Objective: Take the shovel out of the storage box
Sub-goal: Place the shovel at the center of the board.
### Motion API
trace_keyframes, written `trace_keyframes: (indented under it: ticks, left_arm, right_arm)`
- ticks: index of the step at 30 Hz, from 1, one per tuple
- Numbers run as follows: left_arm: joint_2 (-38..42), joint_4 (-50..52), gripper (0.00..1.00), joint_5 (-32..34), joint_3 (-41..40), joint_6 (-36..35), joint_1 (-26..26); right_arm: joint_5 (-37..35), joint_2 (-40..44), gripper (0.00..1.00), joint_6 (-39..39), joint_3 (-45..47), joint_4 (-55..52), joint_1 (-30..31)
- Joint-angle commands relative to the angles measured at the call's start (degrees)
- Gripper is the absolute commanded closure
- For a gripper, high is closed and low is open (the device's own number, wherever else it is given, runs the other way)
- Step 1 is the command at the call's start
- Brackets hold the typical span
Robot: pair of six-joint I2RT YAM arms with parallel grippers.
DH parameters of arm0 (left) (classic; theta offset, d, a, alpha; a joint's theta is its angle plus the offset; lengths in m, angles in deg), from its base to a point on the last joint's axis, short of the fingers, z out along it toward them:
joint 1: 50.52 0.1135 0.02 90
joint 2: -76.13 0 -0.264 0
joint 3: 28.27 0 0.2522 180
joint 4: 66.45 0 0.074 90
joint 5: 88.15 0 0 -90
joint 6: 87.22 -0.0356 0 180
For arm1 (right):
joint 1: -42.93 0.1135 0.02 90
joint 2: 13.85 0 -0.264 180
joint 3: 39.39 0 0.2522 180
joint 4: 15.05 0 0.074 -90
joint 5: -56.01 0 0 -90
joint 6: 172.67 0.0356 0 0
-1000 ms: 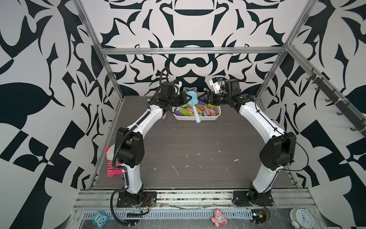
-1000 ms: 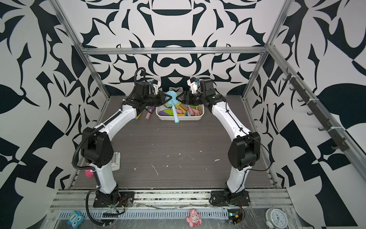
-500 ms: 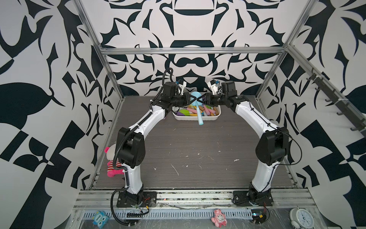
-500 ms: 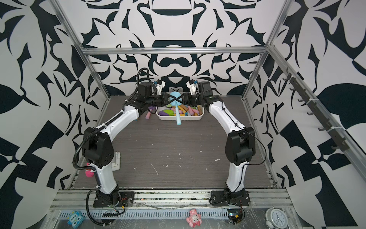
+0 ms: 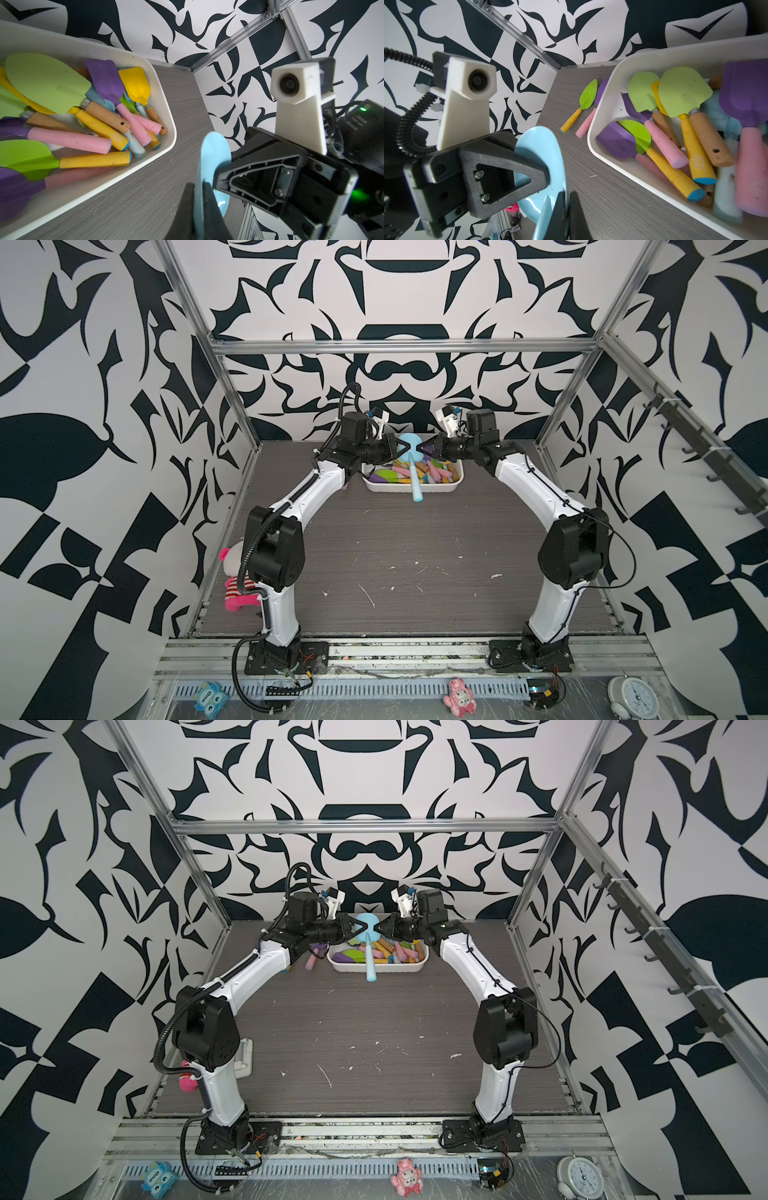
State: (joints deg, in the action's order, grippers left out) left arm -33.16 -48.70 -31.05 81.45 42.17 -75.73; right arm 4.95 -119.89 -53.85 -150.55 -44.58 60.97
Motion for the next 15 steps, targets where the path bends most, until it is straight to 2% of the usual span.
trace_keyframes:
  ticks: [1, 4, 5, 6, 10, 11, 15]
  left_arm:
    - [-1.13, -2.10, 0.92, -1.05, 2.87, 0.18, -0.63]
    - [-1.19, -2.21, 0.71, 0.22, 2.89, 0.72, -0.58]
    - [-1.10, -1.95, 0.54, 0.95, 2.85, 0.82, -0.59]
    - [-0.92, -1.19, 0.44, 2.14, 2.97, 0.94, -0.58]
    - [1.90, 1.05, 0.19, 7.78, 1.44, 0.77, -0.54]
    - [3.16, 1.86, 0.07, 9.71, 0.61, 0.60, -0.53]
    - [8.34, 4.43, 0.05, 15.80, -3.16, -1.78, -1.09]
  right_arm:
    - [-4.04, 4.67, 1.00, 2.17, 2.15, 3.50, 0.30]
    - [-6.62, 6.02, 1.00, 2.81, 3.16, 3.53, 0.46]
    - [-7.74, 6.68, 1.00, 2.91, 3.65, 3.72, 0.58]
    - [-9.24, 7.17, 1.00, 2.91, 3.89, 3.41, 0.72]
    - [-15.03, 8.57, 1.00, 3.09, 4.02, 1.10, 0.94]
    - [-16.88, 8.87, 1.00, 3.09, 3.98, 0.30, 1.02]
    - [-22.43, 9.45, 1.00, 3.18, 3.65, -2.53, 0.99]
